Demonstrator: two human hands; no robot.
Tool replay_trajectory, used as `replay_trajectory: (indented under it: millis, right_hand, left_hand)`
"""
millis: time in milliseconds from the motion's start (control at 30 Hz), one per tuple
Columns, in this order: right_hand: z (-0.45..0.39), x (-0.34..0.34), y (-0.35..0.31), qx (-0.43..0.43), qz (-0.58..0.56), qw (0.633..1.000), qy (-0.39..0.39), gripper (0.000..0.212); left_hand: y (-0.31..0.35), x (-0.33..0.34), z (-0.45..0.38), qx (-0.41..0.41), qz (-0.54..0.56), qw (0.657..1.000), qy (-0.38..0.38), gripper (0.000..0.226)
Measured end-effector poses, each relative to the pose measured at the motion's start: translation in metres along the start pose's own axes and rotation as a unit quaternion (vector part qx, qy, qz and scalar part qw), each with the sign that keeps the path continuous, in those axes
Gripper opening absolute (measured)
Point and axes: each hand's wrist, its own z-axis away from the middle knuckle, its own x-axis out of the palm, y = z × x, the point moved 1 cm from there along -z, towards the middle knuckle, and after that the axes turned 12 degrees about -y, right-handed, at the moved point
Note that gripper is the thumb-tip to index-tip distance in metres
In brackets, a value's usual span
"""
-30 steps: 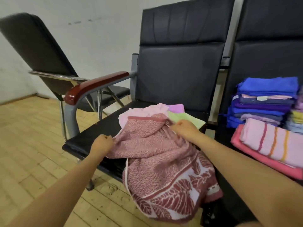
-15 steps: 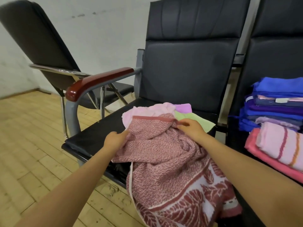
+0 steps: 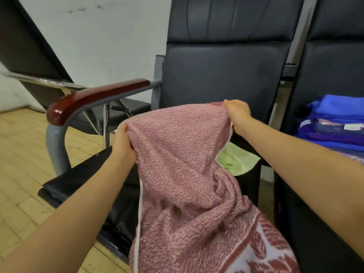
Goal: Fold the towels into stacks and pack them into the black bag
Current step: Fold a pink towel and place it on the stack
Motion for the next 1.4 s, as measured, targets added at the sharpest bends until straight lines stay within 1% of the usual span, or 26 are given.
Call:
replay_trajectory:
  millis: [67,100,133,200,233,267,333,433,533,600,667,733,833,900,967,1000,1033,1067,1100,1133,1167,1200,1233,1267,1367,1400]
  right_hand:
    - [-0.016,0.006,-0.008,-0.033,0.02,0.999,0.017,0.019]
    - [-0.022,0.01,-0.009,-0.034,0.036,0.999,0.019,0.016]
    - [-0.028,0.013,-0.005,-0.017,0.064,0.998,0.015,0.019]
    - [-0.03,0.022,0.006,0.062,0.184,0.981,0.009,0.039]
    - [-0.023,0.026,0.011,0.091,0.256,0.962,0.015,0.046]
    - [-0.015,0.029,0.016,0.094,0.303,0.948,0.019,0.049]
    - [0.007,0.035,0.025,0.047,0.329,0.943,0.008,0.049]
    - [0.042,0.038,0.039,-0.018,0.328,0.944,-0.021,0.042]
    - [0.084,0.038,0.039,-0.064,0.298,0.952,-0.029,0.033]
    - [0.11,0.033,0.032,-0.08,0.275,0.957,-0.039,0.031]
    - [0.134,0.026,0.024,-0.087,0.248,0.964,-0.051,0.032]
    - [0.156,0.018,0.018,-0.087,0.22,0.969,-0.069,0.03]
    - [0.189,0.002,0.014,-0.106,0.242,0.954,-0.138,0.024]
    - [0.214,-0.011,0.016,-0.128,0.251,0.939,-0.195,0.019]
    - [0.242,-0.03,0.023,-0.128,0.251,0.924,-0.258,0.016]
    - [0.258,-0.04,0.029,-0.126,0.266,0.907,-0.301,0.014]
    - [0.271,-0.049,0.035,-0.134,0.303,0.876,-0.35,0.011]
    - [0.282,-0.059,0.041,-0.153,0.359,0.83,-0.4,0.009]
    - [0.29,-0.067,0.046,-0.173,0.413,0.779,-0.439,0.016]
    - [0.294,-0.073,0.051,-0.191,0.451,0.738,-0.464,0.026]
    - [0.294,-0.079,0.055,-0.199,0.471,0.716,-0.475,0.036]
    - [0.292,-0.084,0.059,-0.203,0.478,0.709,-0.476,0.042]
    - [0.289,-0.087,0.061,-0.213,0.483,0.709,-0.468,0.044]
    - [0.285,-0.088,0.063,-0.223,0.494,0.706,-0.456,0.043]
    - [0.271,-0.085,0.07,-0.242,0.508,0.701,-0.438,0.03]
    - [0.265,-0.084,0.071,-0.231,0.489,0.715,-0.442,0.025]
  left_hand:
    - [0.005,-0.002,-0.017,0.019,0.009,1.0,0.007,0.025]
    - [0.004,-0.006,-0.024,0.019,-0.005,1.0,0.014,0.026]
    - [0.002,-0.01,-0.028,0.009,-0.029,0.999,0.022,0.026]
    - [-0.009,-0.025,-0.035,-0.028,-0.132,0.99,0.045,0.02]
    - [-0.015,-0.033,-0.037,-0.051,-0.218,0.973,0.057,0.022]
    - [-0.021,-0.042,-0.038,-0.076,-0.309,0.946,0.065,0.032]
    - [-0.031,-0.054,-0.034,-0.118,-0.43,0.89,0.096,0.055]
    - [-0.037,-0.058,-0.013,-0.15,-0.515,0.835,0.125,0.064]
    - [-0.035,-0.043,0.019,-0.162,-0.588,0.783,0.12,0.062]
    - [-0.031,-0.028,0.042,-0.144,-0.604,0.779,0.09,0.057]
    - [-0.029,-0.01,0.07,-0.1,-0.606,0.789,0.031,0.05]
    - [-0.027,0.008,0.106,-0.046,-0.61,0.79,-0.037,0.041]
    - [-0.03,0.025,0.164,0.006,-0.625,0.77,-0.129,0.024]
    - [-0.034,0.03,0.198,0.011,-0.664,0.722,-0.194,0.023]
    - [-0.043,0.029,0.217,0.01,-0.705,0.662,-0.254,0.025]
    - [-0.047,0.027,0.222,0.008,-0.732,0.624,-0.275,0.031]
    - [-0.051,0.025,0.223,0.002,-0.767,0.574,-0.289,0.043]
    - [-0.055,0.022,0.221,-0.005,-0.797,0.522,-0.303,0.051]
    - [-0.058,0.021,0.219,-0.009,-0.812,0.489,-0.319,0.048]
    - [-0.06,0.02,0.217,-0.009,-0.804,0.489,-0.339,0.038]
    - [-0.06,0.02,0.215,-0.014,-0.786,0.504,-0.357,0.031]
    - [-0.061,0.019,0.211,-0.022,-0.77,0.519,-0.371,0.032]
    - [-0.06,0.018,0.209,-0.033,-0.763,0.525,-0.375,0.035]
    - [-0.06,0.018,0.207,-0.043,-0.764,0.52,-0.379,0.035]
    - [-0.06,0.019,0.205,-0.044,-0.79,0.478,-0.382,0.032]
    - [-0.06,0.02,0.204,-0.033,-0.8,0.469,-0.373,0.032]
